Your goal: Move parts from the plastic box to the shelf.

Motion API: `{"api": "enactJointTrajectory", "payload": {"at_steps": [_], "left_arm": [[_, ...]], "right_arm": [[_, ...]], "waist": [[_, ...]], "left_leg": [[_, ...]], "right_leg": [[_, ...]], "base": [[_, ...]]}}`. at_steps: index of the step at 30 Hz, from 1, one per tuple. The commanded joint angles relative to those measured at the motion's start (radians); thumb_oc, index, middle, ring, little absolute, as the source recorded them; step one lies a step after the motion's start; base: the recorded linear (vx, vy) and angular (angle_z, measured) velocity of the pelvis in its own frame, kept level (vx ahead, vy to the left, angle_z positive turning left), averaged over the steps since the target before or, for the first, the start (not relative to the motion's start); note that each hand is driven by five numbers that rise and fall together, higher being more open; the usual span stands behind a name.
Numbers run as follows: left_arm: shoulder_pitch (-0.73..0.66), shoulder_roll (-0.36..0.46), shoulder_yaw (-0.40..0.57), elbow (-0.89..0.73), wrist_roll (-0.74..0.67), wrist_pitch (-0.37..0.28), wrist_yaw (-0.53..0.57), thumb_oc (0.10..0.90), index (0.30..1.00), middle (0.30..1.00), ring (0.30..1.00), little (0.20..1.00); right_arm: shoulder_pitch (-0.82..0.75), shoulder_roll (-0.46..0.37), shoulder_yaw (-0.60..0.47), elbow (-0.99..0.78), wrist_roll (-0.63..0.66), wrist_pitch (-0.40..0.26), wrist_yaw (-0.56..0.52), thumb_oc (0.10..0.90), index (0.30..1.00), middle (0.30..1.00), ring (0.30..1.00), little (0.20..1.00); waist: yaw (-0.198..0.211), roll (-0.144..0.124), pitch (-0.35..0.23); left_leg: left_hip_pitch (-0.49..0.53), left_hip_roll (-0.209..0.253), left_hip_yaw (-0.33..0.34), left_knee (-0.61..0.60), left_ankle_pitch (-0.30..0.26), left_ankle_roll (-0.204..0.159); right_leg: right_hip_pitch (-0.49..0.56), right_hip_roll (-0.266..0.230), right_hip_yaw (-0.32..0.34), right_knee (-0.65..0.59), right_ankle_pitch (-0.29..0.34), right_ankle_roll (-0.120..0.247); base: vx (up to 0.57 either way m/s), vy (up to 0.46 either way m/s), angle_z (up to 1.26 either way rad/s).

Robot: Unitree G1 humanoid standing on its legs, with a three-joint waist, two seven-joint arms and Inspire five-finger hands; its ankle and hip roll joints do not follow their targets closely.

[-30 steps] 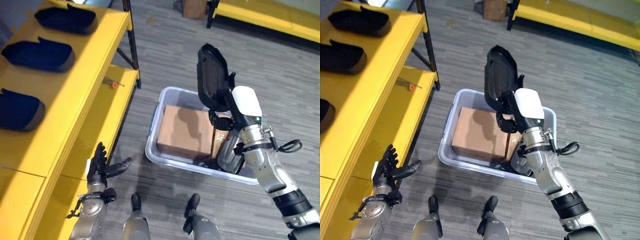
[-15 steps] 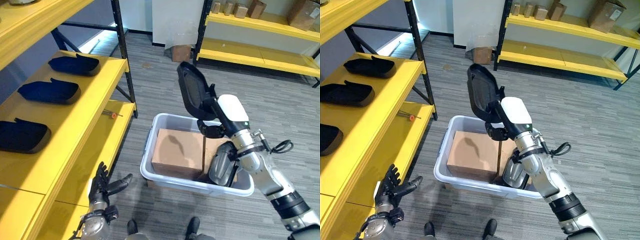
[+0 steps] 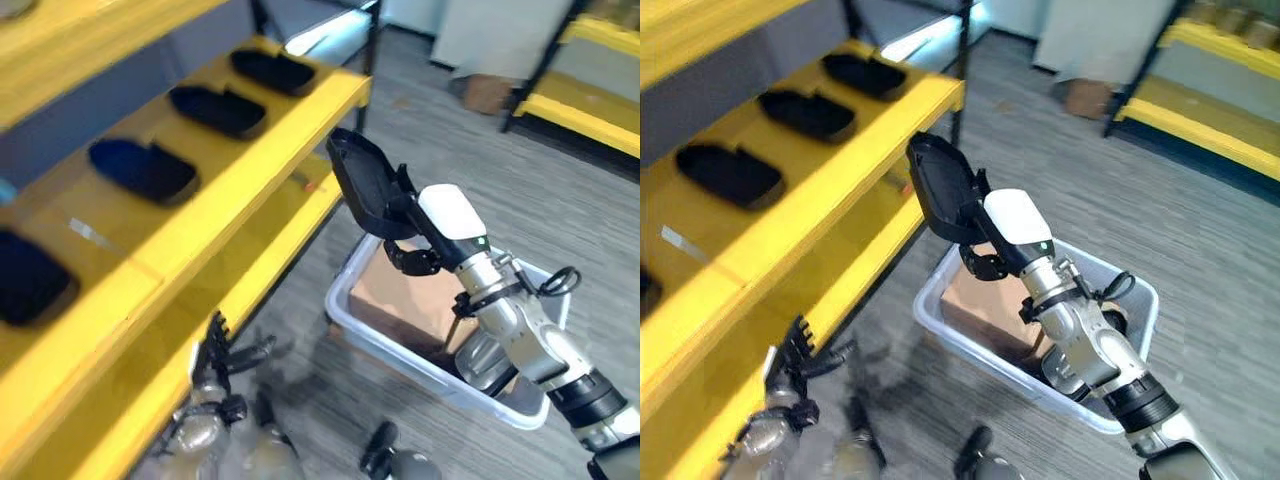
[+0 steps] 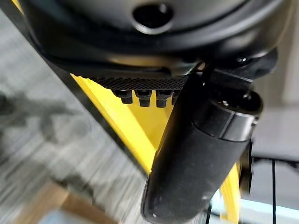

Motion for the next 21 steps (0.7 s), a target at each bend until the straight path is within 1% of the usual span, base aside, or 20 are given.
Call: {"api": "enactJointTrajectory", "payload": {"at_steps": [1, 2, 3, 4, 5, 6, 7, 8, 10, 11, 12, 14, 15, 17, 18, 19, 21], "left_arm": [[-0.08, 0.043, -0.027, -0.106, 0.0, -0.07, -0.001, 0.9, 1.0, 1.0, 1.0, 1.0], [-0.079, 0.038, -0.029, -0.11, 0.004, -0.068, -0.006, 0.9, 1.0, 1.0, 1.0, 1.0], [-0.077, 0.036, -0.031, -0.111, 0.004, -0.066, -0.007, 0.9, 1.0, 1.0, 1.0, 1.0], [-0.079, 0.031, -0.034, -0.107, 0.008, -0.065, -0.01, 0.9, 1.0, 1.0, 1.0, 1.0], [-0.082, 0.029, -0.044, -0.103, 0.011, -0.064, -0.015, 0.9, 1.0, 1.0, 1.0, 1.0], [-0.094, 0.033, -0.05, -0.097, 0.026, -0.062, -0.02, 0.9, 1.0, 1.0, 1.0, 1.0], [-0.094, 0.036, -0.053, -0.097, 0.027, -0.062, -0.019, 0.9, 1.0, 1.0, 1.0, 1.0], [-0.099, 0.045, -0.051, -0.102, 0.032, -0.062, -0.019, 0.9, 1.0, 1.0, 1.0, 1.0], [-0.088, 0.056, -0.041, -0.105, 0.045, -0.068, -0.019, 0.9, 1.0, 1.0, 1.0, 1.0], [-0.077, 0.057, -0.022, -0.108, 0.051, -0.068, -0.015, 0.9, 1.0, 1.0, 1.0, 1.0], [-0.069, 0.054, -0.013, -0.111, 0.054, -0.068, -0.016, 0.9, 1.0, 1.0, 1.0, 1.0], [-0.054, 0.052, 0.0, -0.112, 0.065, -0.066, -0.015, 0.9, 1.0, 1.0, 1.0, 1.0], [-0.052, 0.053, 0.001, -0.113, 0.066, -0.066, -0.015, 0.9, 1.0, 1.0, 1.0, 1.0], [-0.036, 0.049, 0.017, -0.115, 0.073, -0.064, -0.013, 0.9, 1.0, 1.0, 1.0, 1.0], [-0.019, 0.044, 0.026, -0.119, 0.078, -0.063, -0.016, 0.9, 1.0, 1.0, 1.0, 1.0], [-0.017, 0.044, 0.027, -0.12, 0.078, -0.063, -0.017, 0.9, 1.0, 1.0, 1.0, 1.0], [-0.004, 0.04, 0.035, -0.123, 0.085, -0.062, -0.022, 0.9, 1.0, 1.0, 1.0, 1.0]], "right_arm": [[-0.096, -0.003, -0.154, -0.157, -0.009, -0.027, -0.146, 0.4, 0.3, 0.3, 0.3, 0.3], [-0.082, -0.012, -0.176, -0.172, -0.018, -0.027, -0.147, 0.4, 0.3, 0.3, 0.3, 0.3], [-0.073, -0.014, -0.181, -0.18, -0.019, -0.026, -0.144, 0.4, 0.3, 0.3, 0.3, 0.3], [-0.062, -0.014, -0.202, -0.188, -0.025, -0.027, -0.151, 0.4, 0.3, 0.3, 0.3, 0.3], [-0.036, -0.012, -0.219, -0.193, -0.031, -0.024, -0.147, 0.4, 0.3, 0.3, 0.3, 0.3], [-0.011, 0.001, -0.234, -0.187, -0.024, -0.021, -0.145, 0.4, 0.3, 0.3, 0.3, 0.3], [-0.006, 0.002, -0.24, -0.189, -0.023, -0.023, -0.144, 0.4, 0.3, 0.3, 0.3, 0.3], [0.003, 0.007, -0.249, -0.196, -0.022, -0.025, -0.147, 0.4, 0.3, 0.3, 0.3, 0.3], [0.006, 0.006, -0.253, -0.198, -0.039, -0.027, -0.149, 0.4, 0.3, 0.3, 0.3, 0.3], [0.004, 0.018, -0.245, -0.197, -0.049, -0.027, -0.139, 0.4, 0.3, 0.3, 0.3, 0.3], [0.008, 0.027, -0.245, -0.194, -0.052, -0.026, -0.136, 0.4, 0.3, 0.3, 0.3, 0.3], [0.008, 0.036, -0.24, -0.196, -0.062, -0.026, -0.133, 0.4, 0.3, 0.3, 0.3, 0.3], [0.008, 0.037, -0.239, -0.195, -0.063, -0.026, -0.133, 0.4, 0.3, 0.3, 0.3, 0.3], [0.003, 0.046, -0.232, -0.192, -0.071, -0.026, -0.124, 0.4, 0.3, 0.3, 0.3, 0.3], [0.003, 0.057, -0.226, -0.188, -0.073, -0.024, -0.117, 0.4, 0.3, 0.3, 0.3, 0.3], [0.003, 0.058, -0.225, -0.188, -0.074, -0.025, -0.117, 0.4, 0.3, 0.3, 0.3, 0.3], [0.01, 0.069, -0.223, -0.184, -0.079, -0.021, -0.108, 0.4, 0.3, 0.3, 0.3, 0.3]], "waist": [[-0.08, 0.006, -0.058], [-0.095, 0.012, -0.071], [-0.096, 0.009, -0.072], [-0.104, 0.017, -0.083], [-0.108, 0.02, -0.092], [-0.099, 0.016, -0.097], [-0.107, 0.009, -0.098], [-0.105, 0.004, -0.099], [-0.096, 0.0, -0.105], [-0.068, -0.005, -0.113], [-0.059, -0.011, -0.116], [-0.044, -0.021, -0.125], [-0.046, -0.022, -0.126], [-0.031, -0.032, -0.134], [-0.02, -0.037, -0.14], [-0.021, -0.039, -0.141], [-0.01, -0.042, -0.15]], "left_leg": [[0.044, 0.042, -0.061, 0.02, -0.016, -0.118], [0.068, 0.013, -0.033, -0.036, -0.072, -0.106], [0.077, -0.003, -0.028, -0.048, -0.08, -0.095], [0.079, -0.02, -0.007, -0.086, -0.113, -0.091], [0.077, -0.057, -0.01, -0.122, -0.128, -0.078], [0.058, -0.096, -0.021, -0.13, -0.13, -0.069], [0.054, -0.107, -0.031, -0.133, -0.128, -0.063], [0.048, -0.118, -0.032, -0.15, -0.121, -0.064], [0.052, -0.15, -0.061, -0.186, -0.122, -0.055], [0.058, -0.186, -0.083, -0.209, -0.128, -0.039], [0.06, -0.203, -0.09, -0.223, -0.128, -0.031], [0.064, -0.23, -0.106, -0.246, -0.129, -0.018], [0.066, -0.234, -0.108, -0.25, -0.129, -0.016], [0.069, -0.264, -0.125, -0.267, -0.133, -0.003], [0.07, -0.286, -0.137, -0.27, -0.142, 0.011], [0.07, -0.289, -0.137, -0.27, -0.143, 0.013], [0.069, -0.311, -0.146, -0.271, -0.152, 0.026]], "right_leg": [[0.077, -0.072, -0.153, 0.061, -0.049, 0.107], [0.079, -0.102, -0.171, 0.066, -0.03, 0.127], [0.081, -0.117, -0.172, 0.069, -0.022, 0.138], [0.079, -0.138, -0.182, 0.079, -0.008, 0.15], [0.08, -0.176, -0.191, 0.09, 0.016, 0.17], [0.098, -0.22, -0.207, 0.09, 0.05, 0.186], [0.104, -0.232, -0.217, 0.089, 0.055, 0.193], [0.112, -0.251, -0.231, 0.089, 0.076, 0.205], [0.114, -0.266, -0.233, 0.078, 0.099, 0.222], [0.13, -0.273, -0.244, 0.06, 0.112, 0.23], [0.141, -0.277, -0.252, 0.051, 0.12, 0.234], [0.156, -0.289, -0.271, 0.045, 0.14, 0.246], [0.158, -0.291, -0.274, 0.044, 0.143, 0.25], [0.17, -0.3, -0.276, 0.032, 0.165, 0.262], [0.176, -0.31, -0.271, 0.029, 0.183, 0.268], [0.176, -0.312, -0.271, 0.028, 0.185, 0.269], [0.187, -0.322, -0.276, 0.025, 0.197, 0.273]], "base": [[0.0, 0.232, 0.74], [0.02, 0.221, 1.2], [0.03, 0.225, 1.19], [0.04, 0.255, 0.92], [0.05, 0.361, 0.96], [0.05, 0.284, 0.76], [0.02, 0.213, 0.77], [0.0, 0.104, 1.04], [0.02, 0.183, 0.88], [0.05, 0.215, 0.22], [0.05, 0.197, 0.21], [0.04, 0.115, 0.28], [0.03, 0.097, 0.44], [0.05, 0.119, 0.46], [0.05, 0.118, 0.38], [0.05, 0.135, 0.37], [0.05, 0.108, 0.27]]}}
